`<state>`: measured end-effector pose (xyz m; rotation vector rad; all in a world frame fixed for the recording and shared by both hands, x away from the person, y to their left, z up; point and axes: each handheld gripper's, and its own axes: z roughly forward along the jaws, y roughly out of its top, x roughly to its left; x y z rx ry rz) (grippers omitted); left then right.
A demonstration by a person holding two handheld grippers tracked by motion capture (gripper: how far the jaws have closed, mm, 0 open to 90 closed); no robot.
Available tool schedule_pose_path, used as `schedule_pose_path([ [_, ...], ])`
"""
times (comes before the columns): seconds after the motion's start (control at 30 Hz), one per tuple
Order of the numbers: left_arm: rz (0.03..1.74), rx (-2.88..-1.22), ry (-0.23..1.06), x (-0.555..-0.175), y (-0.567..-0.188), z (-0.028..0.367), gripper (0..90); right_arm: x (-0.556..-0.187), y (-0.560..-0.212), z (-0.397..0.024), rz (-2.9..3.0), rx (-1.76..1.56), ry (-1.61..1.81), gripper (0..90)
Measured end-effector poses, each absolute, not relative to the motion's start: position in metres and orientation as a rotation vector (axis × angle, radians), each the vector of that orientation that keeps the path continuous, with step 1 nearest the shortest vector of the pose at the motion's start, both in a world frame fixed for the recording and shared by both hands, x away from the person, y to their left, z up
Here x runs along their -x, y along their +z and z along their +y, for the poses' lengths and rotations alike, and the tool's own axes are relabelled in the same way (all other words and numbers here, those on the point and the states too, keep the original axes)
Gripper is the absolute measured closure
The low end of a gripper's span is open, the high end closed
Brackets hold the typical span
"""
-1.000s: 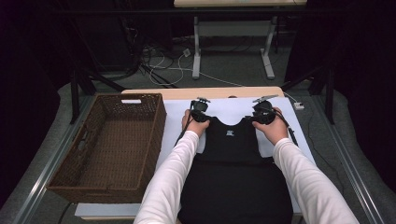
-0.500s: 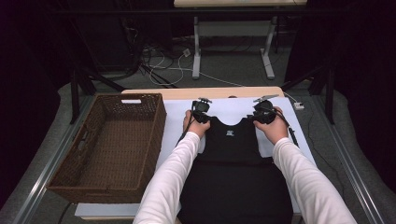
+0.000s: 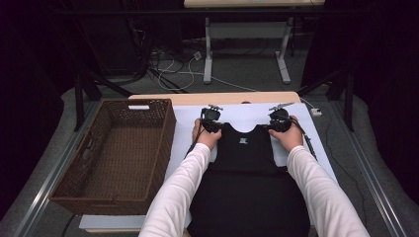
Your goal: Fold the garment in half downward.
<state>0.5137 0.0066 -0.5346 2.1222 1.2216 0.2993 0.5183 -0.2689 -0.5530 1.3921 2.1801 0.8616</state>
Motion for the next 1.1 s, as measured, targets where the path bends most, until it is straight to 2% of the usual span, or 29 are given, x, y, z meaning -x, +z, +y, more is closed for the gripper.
schedule_pose_path([
  [0.1,1.216,-2.125,0.304,-0.514,-0.535,0.007,85.1,-0.519,-0.554,-0.270,2.200,-1.381,0.899,62.9],
  [0.23,1.218,-2.126,0.308,-0.515,-0.535,0.008,85.2,-0.518,-0.553,-0.267,2.243,-1.337,0.925,77.9],
  [0.3,1.221,-2.124,0.308,-0.515,-0.534,0.009,85.2,-0.517,-0.552,-0.266,2.252,-1.313,0.908,81.3],
  [0.5,1.221,-2.106,0.328,-0.519,-0.525,0.010,85.3,-0.513,-0.541,-0.262,2.217,-1.275,0.916,82.7],
  [1.1,1.168,-2.025,0.418,-0.534,-0.471,0.011,85.4,-0.514,-0.469,-0.268,2.056,-1.209,1.022,83.1],
])
